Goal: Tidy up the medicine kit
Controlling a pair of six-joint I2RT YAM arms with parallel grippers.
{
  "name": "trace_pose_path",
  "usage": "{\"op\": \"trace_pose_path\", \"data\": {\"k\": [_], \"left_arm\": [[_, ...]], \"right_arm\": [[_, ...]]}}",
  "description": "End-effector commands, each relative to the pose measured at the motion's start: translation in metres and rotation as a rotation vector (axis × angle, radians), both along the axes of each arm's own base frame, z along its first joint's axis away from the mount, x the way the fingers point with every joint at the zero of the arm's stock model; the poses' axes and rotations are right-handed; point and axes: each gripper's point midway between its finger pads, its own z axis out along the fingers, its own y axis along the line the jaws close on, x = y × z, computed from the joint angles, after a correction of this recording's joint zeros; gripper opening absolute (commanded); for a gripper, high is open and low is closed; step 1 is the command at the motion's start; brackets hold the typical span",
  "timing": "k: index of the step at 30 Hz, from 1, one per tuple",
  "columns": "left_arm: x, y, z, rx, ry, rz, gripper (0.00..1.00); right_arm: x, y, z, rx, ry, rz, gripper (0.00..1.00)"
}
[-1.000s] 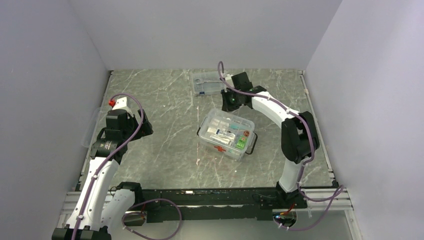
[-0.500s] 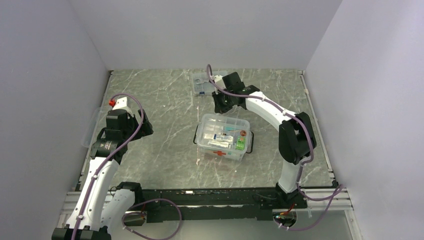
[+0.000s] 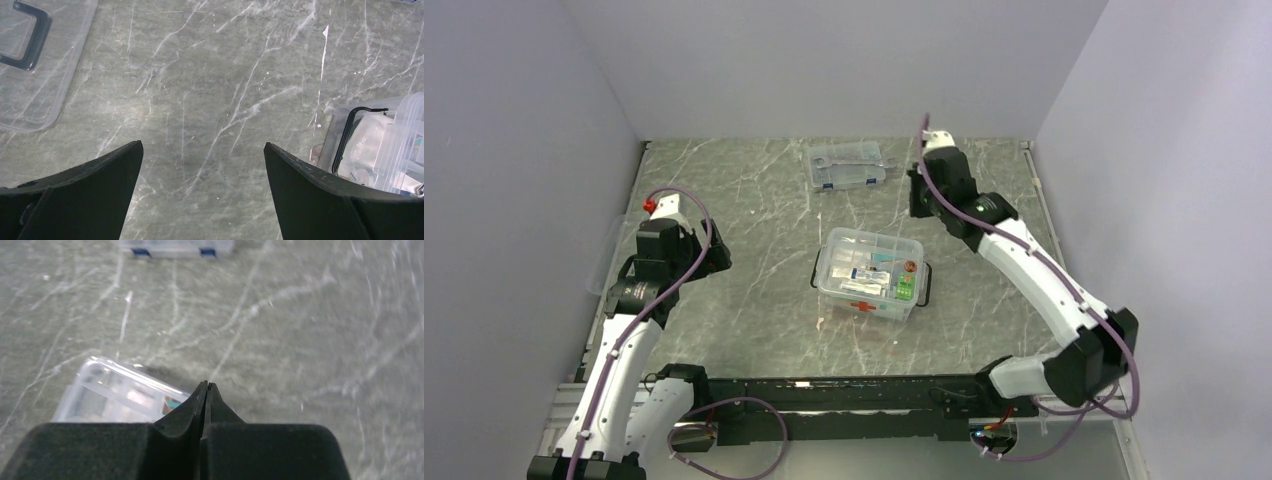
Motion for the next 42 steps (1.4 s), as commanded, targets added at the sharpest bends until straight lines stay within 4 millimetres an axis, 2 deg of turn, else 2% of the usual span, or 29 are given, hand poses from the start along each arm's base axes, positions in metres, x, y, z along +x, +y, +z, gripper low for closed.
{"op": "trace_pose_path", "data": {"k": [1,8,13,16,20,24,35,42], "left_arm": [[0.006,-0.005,0.008,-0.006,-0.046,-0.034,0.99],[0.007,-0.008,0.007,-0.014,-0.041,-0.046,0.99],[0.007,-0.010,0.006,-0.017,-0.036,-0.054,0.99],[0.007,-0.009,0.006,-0.017,-0.036,-0.053,0.99],[0.007,-0.010,0.006,-0.016,-0.038,-0.055,0.99],[0.007,-0.010,0.005,-0.017,-0.037,-0.056,0.99],[0.003,-0.009,0.008,0.006,-0.047,-0.054,0.99],[0.003,-0.009,0.009,0.014,-0.052,-0.057,0.99]], "right_arm": [[-0.035,-0.053,-0.026,0.031,0.097,-0.280,0.00],[-0.095,-0.076,-0.050,0.097,0.200,-0.353,0.00],[-0.133,-0.077,-0.066,0.080,0.349,-0.313,0.00],[-0.159,-0.071,-0.082,0.093,0.460,-0.265,0.00],[-0.177,-0.069,-0.099,0.119,0.522,-0.262,0.00],[-0.169,-0.072,-0.107,0.135,0.488,-0.314,0.00],[-0.095,-0.053,-0.109,0.108,0.391,-0.353,0.00],[-0.065,-0.040,-0.111,0.079,0.387,-0.321,0.00]]}}
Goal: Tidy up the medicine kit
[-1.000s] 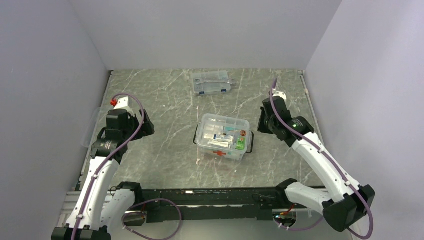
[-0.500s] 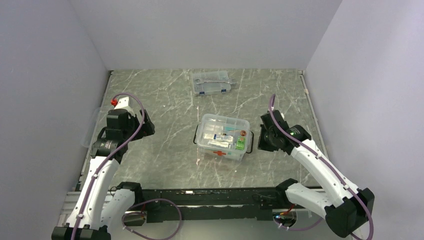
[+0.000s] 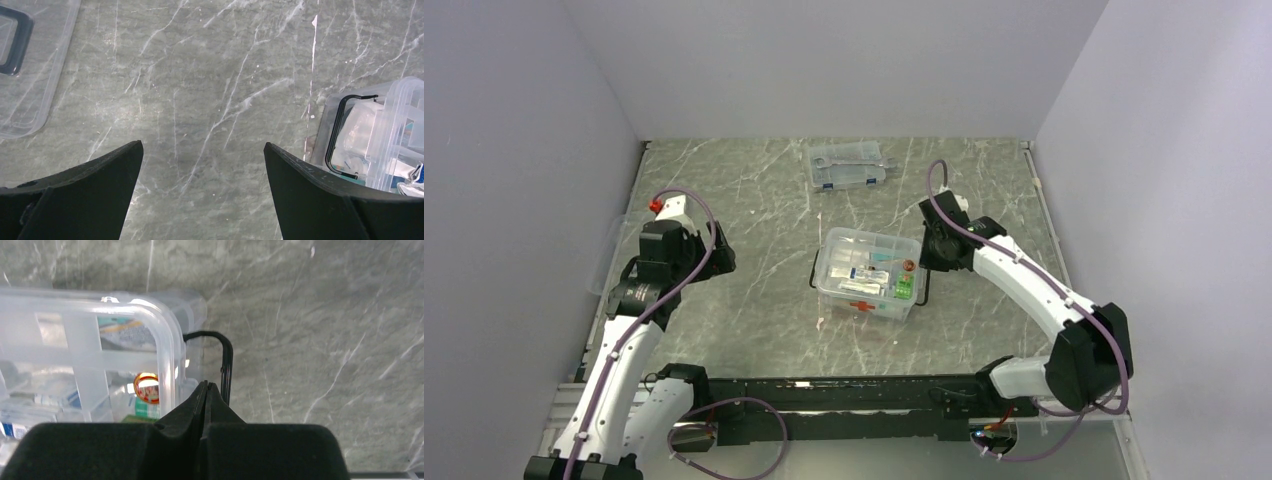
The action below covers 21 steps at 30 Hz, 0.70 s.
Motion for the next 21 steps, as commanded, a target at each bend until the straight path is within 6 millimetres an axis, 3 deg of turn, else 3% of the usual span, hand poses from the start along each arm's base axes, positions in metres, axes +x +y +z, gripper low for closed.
{"op": "trace_pose_path", "data": {"k": [1,10,21], "left_arm": [[0.004,0.002,0.009,0.021,-0.047,-0.003,0.99],[0.004,0.003,0.009,0.024,-0.049,0.004,0.99],[0.004,0.012,0.007,0.049,-0.038,0.051,0.99]], "right_arm": [[0.037,0.017,0.022,0.035,-0.102,0.036,0.00],[0.054,0.055,0.028,0.136,-0.105,0.188,0.00],[0.069,0.082,0.046,0.169,-0.112,0.293,0.00]]}}
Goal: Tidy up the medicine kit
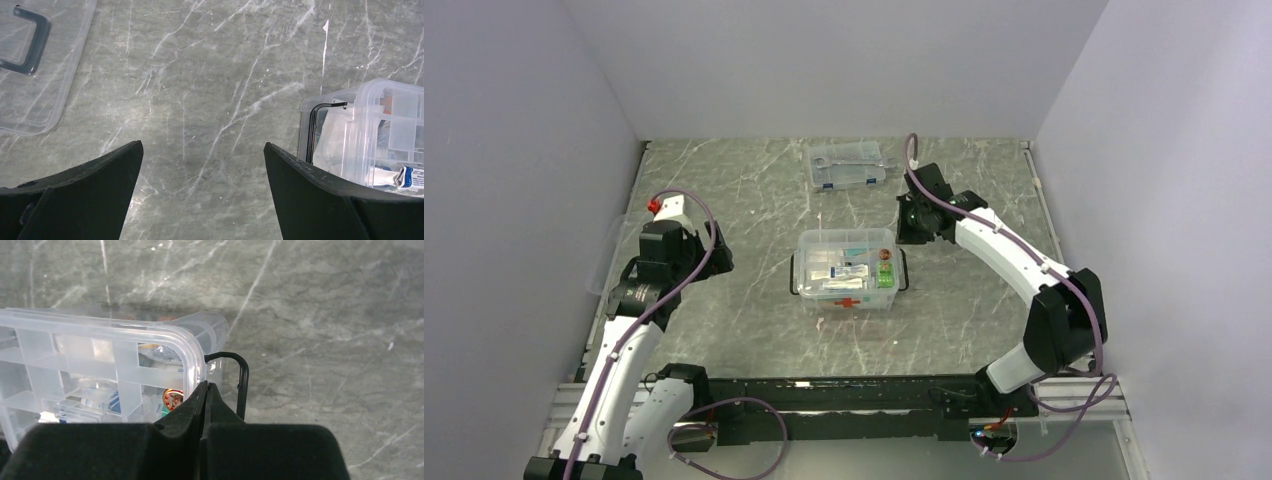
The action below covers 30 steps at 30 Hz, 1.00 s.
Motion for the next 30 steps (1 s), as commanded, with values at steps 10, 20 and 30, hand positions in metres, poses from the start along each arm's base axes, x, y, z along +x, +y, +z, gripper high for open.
{"op": "trace_pose_path", "data": {"k": [10,20,30], "left_arm": [[0.010,0.028,-0.002,0.094,0.061,0.150,0.99],[0.025,0.053,-0.012,0.190,0.176,0.232,0.99],[0.060,0.076,-0.053,0.229,0.374,0.165,0.99]], "right_arm": [[0.017,-0.011,0.066,-0.035,-0.203,-0.011,0.01],[-0.019,-0.017,0.098,0.068,-0.318,0.051,0.03],[-0.057,0.005,0.103,0.276,-0.348,0.165,0.03]]}}
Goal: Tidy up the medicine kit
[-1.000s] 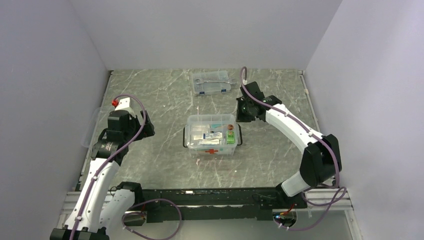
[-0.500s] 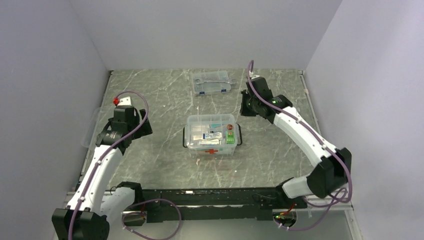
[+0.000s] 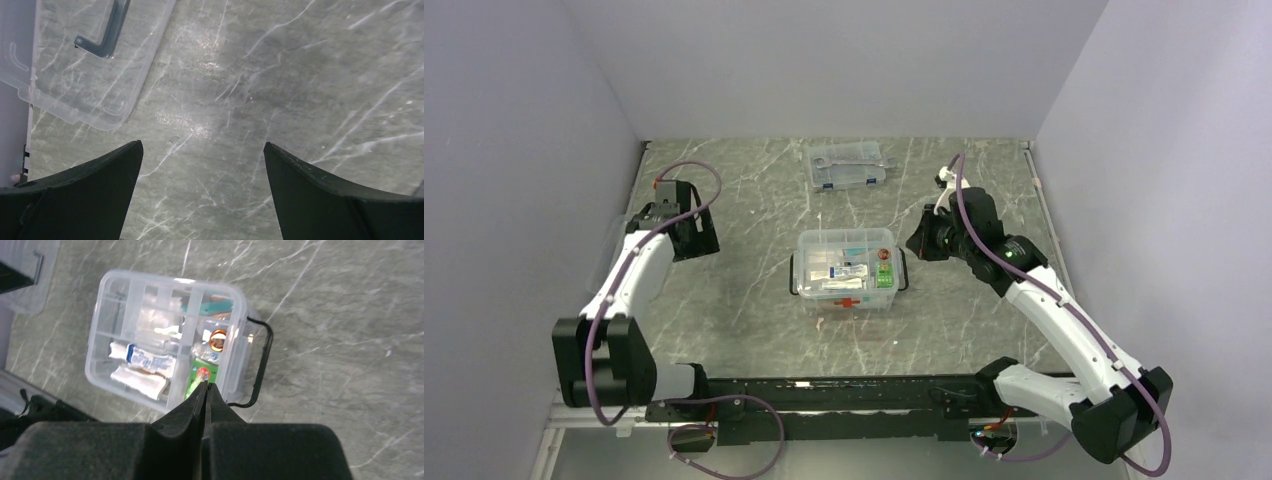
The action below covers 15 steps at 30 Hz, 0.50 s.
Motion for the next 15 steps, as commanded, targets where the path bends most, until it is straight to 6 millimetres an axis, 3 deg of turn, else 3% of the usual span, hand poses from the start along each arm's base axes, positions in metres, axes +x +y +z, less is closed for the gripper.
{"op": "trace_pose_path", "data": {"k": [1,9,15], "left_arm": [[0.021,0.010,-0.001,-0.001,0.033,-0.050,0.99],[0.031,0.045,-0.035,-0.051,0.142,0.003,0.97],[0.044,0.059,-0.056,-0.056,0.196,0.012,0.96]], "right_arm": [[-0.010,0.015,0.015,0.101,-0.054,0.076,0.03],[-0.028,0.009,0.016,0.124,-0.084,0.098,0.02],[-0.038,0.012,0.010,0.152,-0.070,0.123,0.02]]}}
